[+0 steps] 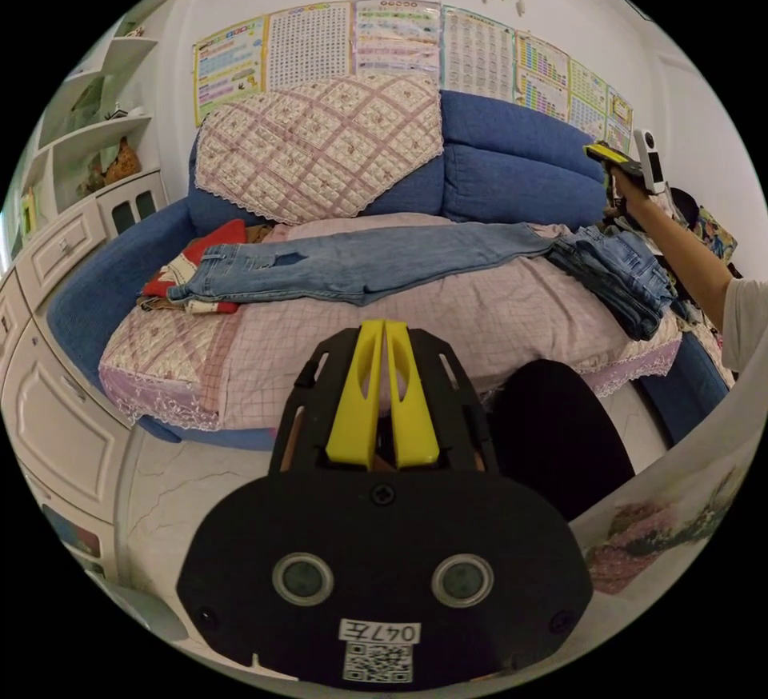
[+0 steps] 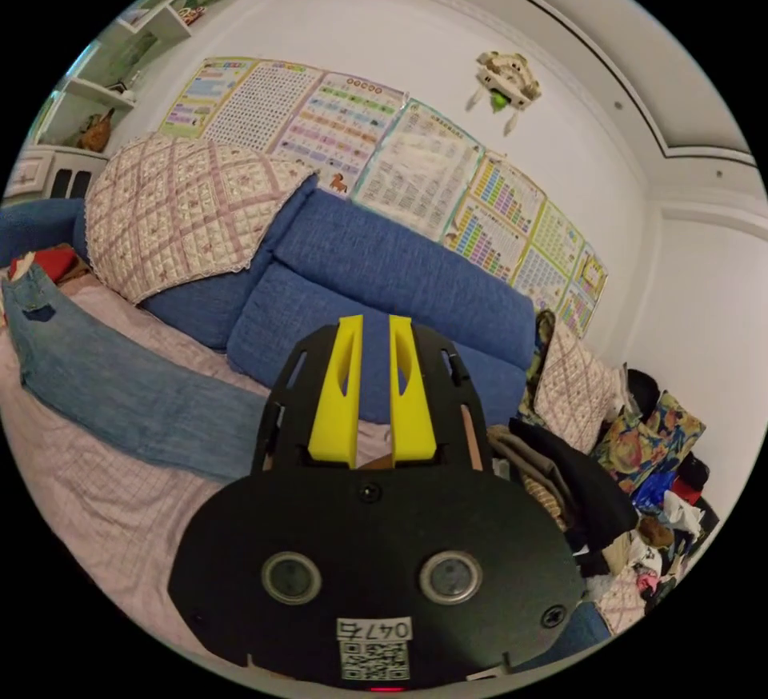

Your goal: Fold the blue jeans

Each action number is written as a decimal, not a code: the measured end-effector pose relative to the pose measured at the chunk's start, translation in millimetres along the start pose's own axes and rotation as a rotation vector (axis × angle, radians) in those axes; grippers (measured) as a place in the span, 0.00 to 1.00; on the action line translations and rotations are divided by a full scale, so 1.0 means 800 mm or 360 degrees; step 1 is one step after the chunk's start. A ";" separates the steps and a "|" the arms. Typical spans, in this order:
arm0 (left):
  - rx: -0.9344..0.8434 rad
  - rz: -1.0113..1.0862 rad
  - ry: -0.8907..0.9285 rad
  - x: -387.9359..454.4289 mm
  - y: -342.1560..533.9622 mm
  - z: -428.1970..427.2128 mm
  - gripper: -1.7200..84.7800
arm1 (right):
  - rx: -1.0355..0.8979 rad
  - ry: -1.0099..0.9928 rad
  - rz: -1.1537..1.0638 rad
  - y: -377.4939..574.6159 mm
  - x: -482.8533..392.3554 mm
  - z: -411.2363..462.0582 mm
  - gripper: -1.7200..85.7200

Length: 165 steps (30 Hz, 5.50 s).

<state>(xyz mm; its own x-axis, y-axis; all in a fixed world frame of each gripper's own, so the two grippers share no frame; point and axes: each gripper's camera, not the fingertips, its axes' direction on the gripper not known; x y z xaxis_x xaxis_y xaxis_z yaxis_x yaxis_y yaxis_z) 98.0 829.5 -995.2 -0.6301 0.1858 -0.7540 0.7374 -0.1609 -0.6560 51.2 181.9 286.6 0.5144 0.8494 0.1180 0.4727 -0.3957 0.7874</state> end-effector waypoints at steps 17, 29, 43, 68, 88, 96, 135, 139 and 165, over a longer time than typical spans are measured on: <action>-0.0090 -0.0004 -0.0056 0.075 -0.090 0.001 0.01 | -0.0246 -0.0378 -0.0079 -0.066 -0.036 0.110 0.05; -0.0161 -0.0186 -0.0023 0.118 -0.187 -0.001 0.01 | -0.0837 -0.0947 -0.0341 -0.171 -0.150 0.306 0.09; -0.0274 -0.0078 -0.0028 0.225 -0.319 -0.047 0.01 | -0.0783 -0.1341 -0.1044 -0.291 -0.368 0.403 0.09; 0.0190 -0.1013 0.0447 0.125 -0.610 -0.281 0.12 | -0.0036 -0.0919 -0.1086 -0.141 -0.438 -0.134 0.01; -0.0437 -0.1451 0.0185 0.064 -0.965 -0.276 0.03 | -0.0148 -0.0940 -0.0813 -0.070 -0.508 -0.219 0.01; 0.0135 -0.1228 0.0644 0.036 -0.827 -0.579 0.02 | -0.0183 -0.0916 -0.0697 -0.073 -0.461 -0.248 0.01; 0.0102 -0.1785 0.0976 -0.217 -0.447 -0.813 0.01 | -0.0860 -0.1542 -0.0094 -0.070 -0.412 -0.006 0.05; 0.0155 -0.1840 0.0995 -0.227 -0.428 -0.816 0.01 | -0.1110 -0.0849 -0.0207 -0.021 -0.484 0.054 0.07; -0.0011 -0.1367 0.0828 -0.232 -0.428 -0.865 0.02 | -0.0665 -0.0770 0.0779 0.271 -0.224 -0.078 0.02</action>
<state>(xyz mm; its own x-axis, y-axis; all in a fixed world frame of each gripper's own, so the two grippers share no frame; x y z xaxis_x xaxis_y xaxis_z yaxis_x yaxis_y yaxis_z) 130.3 1520.7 -605.9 -0.7662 0.6369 0.0853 0.0851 0.2322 -0.9690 17.0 -34.4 474.0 0.8921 0.3301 0.3086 -0.1441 -0.4394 0.8867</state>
